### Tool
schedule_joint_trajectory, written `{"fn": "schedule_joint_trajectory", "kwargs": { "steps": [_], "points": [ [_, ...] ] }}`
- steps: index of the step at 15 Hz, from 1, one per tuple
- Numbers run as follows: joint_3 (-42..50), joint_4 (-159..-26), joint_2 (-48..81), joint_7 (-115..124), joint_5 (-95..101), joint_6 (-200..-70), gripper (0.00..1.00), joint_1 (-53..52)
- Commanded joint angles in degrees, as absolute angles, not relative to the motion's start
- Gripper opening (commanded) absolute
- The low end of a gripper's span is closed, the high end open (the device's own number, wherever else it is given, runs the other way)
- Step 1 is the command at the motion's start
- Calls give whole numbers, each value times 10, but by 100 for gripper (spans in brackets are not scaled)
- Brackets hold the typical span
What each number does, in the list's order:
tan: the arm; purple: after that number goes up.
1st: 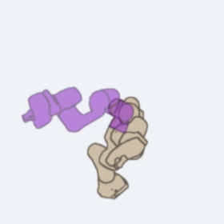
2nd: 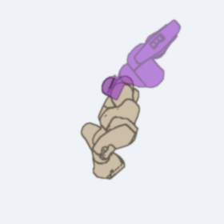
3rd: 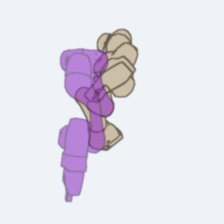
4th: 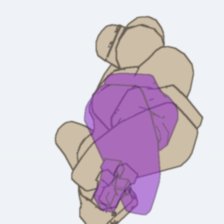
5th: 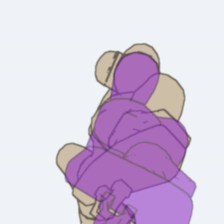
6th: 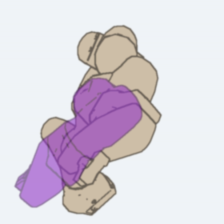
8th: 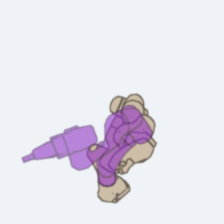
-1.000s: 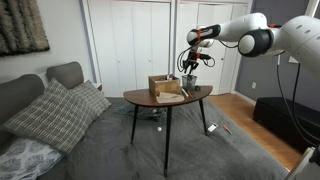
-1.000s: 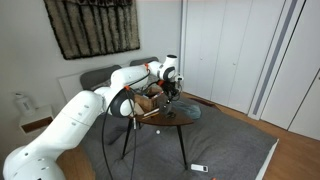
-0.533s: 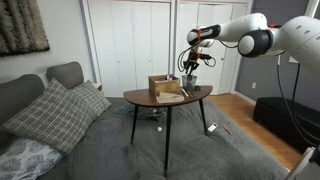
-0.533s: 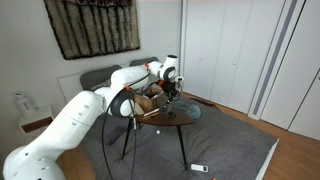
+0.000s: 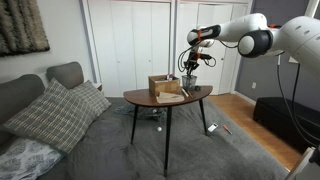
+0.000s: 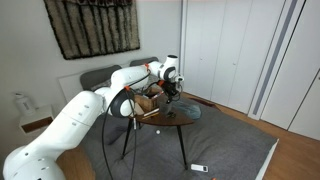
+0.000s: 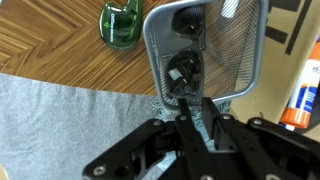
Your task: Put the sunglasses in the box
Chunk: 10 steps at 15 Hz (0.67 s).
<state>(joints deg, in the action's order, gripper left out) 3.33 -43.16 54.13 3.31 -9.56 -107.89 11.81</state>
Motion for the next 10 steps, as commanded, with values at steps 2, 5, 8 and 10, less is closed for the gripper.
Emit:
{"fn": "schedule_joint_trajectory", "kwargs": {
  "steps": [2,5,8,10],
  "points": [
    [35,-400,558,35,-91,-1064,11,117],
    [34,-401,555,33,-91,-1064,8,116],
    [34,-403,550,30,-91,-1063,8,116],
    [34,-403,546,30,-91,-1062,8,116]
  ]
}}
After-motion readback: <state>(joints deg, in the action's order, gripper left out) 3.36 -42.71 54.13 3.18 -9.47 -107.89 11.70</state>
